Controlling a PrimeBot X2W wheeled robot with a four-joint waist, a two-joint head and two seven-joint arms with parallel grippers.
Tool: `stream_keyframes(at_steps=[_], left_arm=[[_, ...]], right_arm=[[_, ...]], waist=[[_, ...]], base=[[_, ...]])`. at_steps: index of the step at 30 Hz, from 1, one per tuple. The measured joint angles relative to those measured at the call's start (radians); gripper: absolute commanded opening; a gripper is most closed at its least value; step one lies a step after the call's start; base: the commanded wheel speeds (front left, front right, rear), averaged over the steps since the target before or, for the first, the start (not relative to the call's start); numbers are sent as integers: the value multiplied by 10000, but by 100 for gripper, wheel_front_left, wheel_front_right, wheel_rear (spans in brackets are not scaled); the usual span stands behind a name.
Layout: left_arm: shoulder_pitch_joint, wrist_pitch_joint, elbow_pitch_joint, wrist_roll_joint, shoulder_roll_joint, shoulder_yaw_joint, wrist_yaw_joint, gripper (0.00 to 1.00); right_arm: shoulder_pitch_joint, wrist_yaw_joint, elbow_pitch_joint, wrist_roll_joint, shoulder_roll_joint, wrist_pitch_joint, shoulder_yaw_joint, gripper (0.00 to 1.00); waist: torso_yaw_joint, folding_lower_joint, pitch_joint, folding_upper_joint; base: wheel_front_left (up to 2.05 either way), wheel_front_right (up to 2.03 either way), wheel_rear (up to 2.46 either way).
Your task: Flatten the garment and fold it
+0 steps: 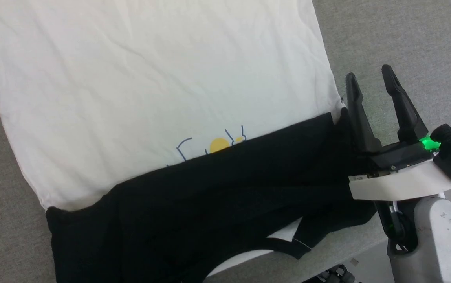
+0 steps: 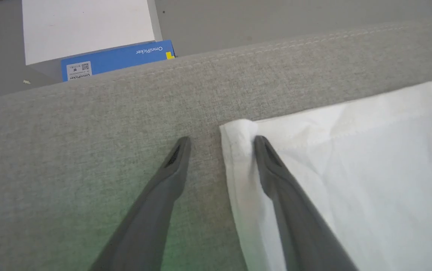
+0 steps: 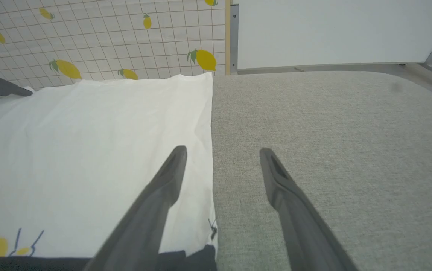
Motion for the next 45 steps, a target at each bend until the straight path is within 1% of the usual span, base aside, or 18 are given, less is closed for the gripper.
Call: stream_keyframes(at_steps=[4, 8, 10, 14, 17, 21, 23, 26, 29, 31, 35, 39, 40, 41, 42, 43, 45], left_arm=[[15, 27, -211, -44, 94, -23, 10, 0], [90, -309, -299, -44, 90, -29, -73, 0], [128, -449, -311, -46, 79, -42, -161, 0], [163, -913, -313, -84, 4, -42, -387, 0], [158, -1237, -313, -146, -157, -63, -575, 0], [98, -1559, -387, -165, -529, -224, -844, 0], [1, -1678, -435, -249, -755, -324, -995, 0], [-211, -1906, -550, -360, -1135, -506, -1231, 0], [-421, -2065, -646, -387, -1430, -738, -1476, 0], [-551, -2155, -690, -397, -1553, -819, -1567, 0], [-740, -2311, -775, -399, -1710, -949, -1674, 0], [-846, -2481, -876, -399, -1837, -1016, -1755, 0], [-886, -2506, -899, -399, -1850, -1022, -1785, 0], [-928, -2525, -915, -399, -1858, -1022, -1810, 0], [-953, -2577, -928, -399, -1870, -1024, -1820, 0], [-982, -2596, -943, -399, -1883, -1024, -1820, 0], [-1050, -2608, -968, -399, -1894, -1024, -1824, 0]], right_arm=[[-78, 0, 86, 17, 2, 0, 15, 100], [-480, 0, 33, -165, 2, 161, 35, 100], [-916, 0, -19, -274, 2, 378, 19, 100], [-2566, 0, 251, -416, 4, 1432, -167, 100], [-4284, 0, 1181, -268, 4, 2598, -382, 100], [-6733, 0, 3080, -73, -15, 4115, -846, 100], [-7812, 0, 4142, -234, -69, 4753, -1055, 100], [-8934, 0, 5448, -711, -194, 5603, -1476, 100], [-9682, 0, 6454, -1304, -240, 6550, -2073, 100], [-10038, 0, 6903, -1755, -236, 7154, -2466, 100], [-10582, 0, 7375, -2615, -184, 7931, -3336, 100], [-10889, 0, 7559, -3070, -104, 8475, -3977, 100], [-10954, 0, 7557, -3135, -98, 8535, -4034, 96], [-11059, 0, 7555, -3208, -102, 8621, -4100, 86], [-11164, 0, 7553, -3260, -109, 8730, -4149, 70], [-11262, 0, 7549, -3283, -107, 8822, -4194, 40], [-11378, 0, 7519, -3411, -94, 8909, -4148, 0]], waist=[[-9, 0, 25, 0], [64, 0, 22, 0], [121, 0, 13, 0], [284, 1, -14, 0], [460, 1, -5, 0], [779, 1, 75, 0], [981, 1, 149, 0], [1306, 1, 279, 0], [1661, 1, 425, 0], [1887, 1, 534, 0], [2313, 1, 790, 0], [2651, 1, 1045, 0], [2706, 1, 1095, 0], [2770, 1, 1151, 0], [2831, 1, 1199, 0], [2880, 1, 1244, 0], [2944, 1, 1319, 0]], base=[[0, 0, 0], [0, 0, 0], [0, 0, 0], [0, 0, 0], [0, 0, 0], [0, 0, 0], [0, 0, 0], [0, 0, 0], [0, 0, 0], [0, 0, 0], [0, 0, 0], [0, 0, 0], [0, 0, 0], [0, 0, 0], [0, 0, 0], [0, 0, 0], [0, 0, 0]])
